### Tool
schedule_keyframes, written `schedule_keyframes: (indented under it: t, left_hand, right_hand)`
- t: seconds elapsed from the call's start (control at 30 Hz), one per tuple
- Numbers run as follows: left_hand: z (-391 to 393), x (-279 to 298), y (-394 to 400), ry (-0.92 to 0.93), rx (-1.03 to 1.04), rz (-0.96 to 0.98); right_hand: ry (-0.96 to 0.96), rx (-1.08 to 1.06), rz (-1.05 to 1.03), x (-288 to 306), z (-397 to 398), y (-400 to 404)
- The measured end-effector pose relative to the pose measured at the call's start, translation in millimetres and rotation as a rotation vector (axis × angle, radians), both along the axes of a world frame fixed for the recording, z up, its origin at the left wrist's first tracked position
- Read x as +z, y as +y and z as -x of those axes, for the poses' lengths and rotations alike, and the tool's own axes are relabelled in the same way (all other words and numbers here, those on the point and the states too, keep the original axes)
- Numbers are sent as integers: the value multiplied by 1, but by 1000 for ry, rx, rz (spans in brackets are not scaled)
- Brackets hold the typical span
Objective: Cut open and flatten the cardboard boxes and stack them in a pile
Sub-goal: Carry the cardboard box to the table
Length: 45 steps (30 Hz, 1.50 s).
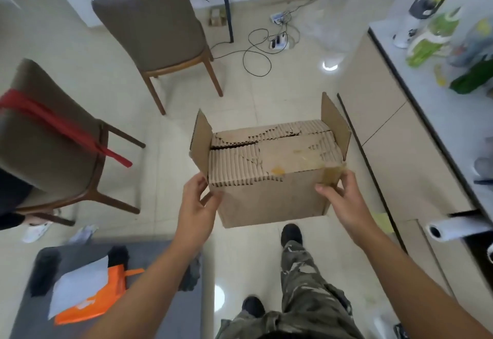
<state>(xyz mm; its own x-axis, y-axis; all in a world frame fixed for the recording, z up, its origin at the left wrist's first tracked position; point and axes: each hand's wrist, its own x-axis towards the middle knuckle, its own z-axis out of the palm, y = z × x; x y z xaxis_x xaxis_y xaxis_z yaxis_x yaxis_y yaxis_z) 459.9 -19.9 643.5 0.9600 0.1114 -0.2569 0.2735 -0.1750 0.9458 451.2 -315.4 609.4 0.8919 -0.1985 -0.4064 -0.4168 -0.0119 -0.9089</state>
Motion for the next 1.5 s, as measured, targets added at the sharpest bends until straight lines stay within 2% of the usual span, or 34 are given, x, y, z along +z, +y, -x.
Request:
schedule_keyframes:
  t: [0.2,0.4,0.6,0.8,0.97,1.1,1.27,1.5]
  left_hand:
    - [-93,13,-37,63,-26,-20]
    - [-181,22,-53,54,98,-75]
    - [-271,14,-46,97,20,6]
    - [-375,4,-22,101,73,137]
    - [-474,12,0,98,-9,188]
    - [-534,14,9,112,-79,164]
    - [-601,16,-1,74,-142,118]
    - [-702,10,-42,84,-176,-58]
  right_hand:
    - [4,125,-18,-8,-112,-38]
    - [-14,246,-10,11,-221,-62]
    - [118,140,-68,8,-304,-62]
    - [106,86,-68,16,-393,-47]
    - [106,57,-65,30,-471,-28]
    - [79,-61,-131,45,-524,-18]
    - [59,2,-109,49,-587,-21]
    - [42,6,-64,17,-678,-49]
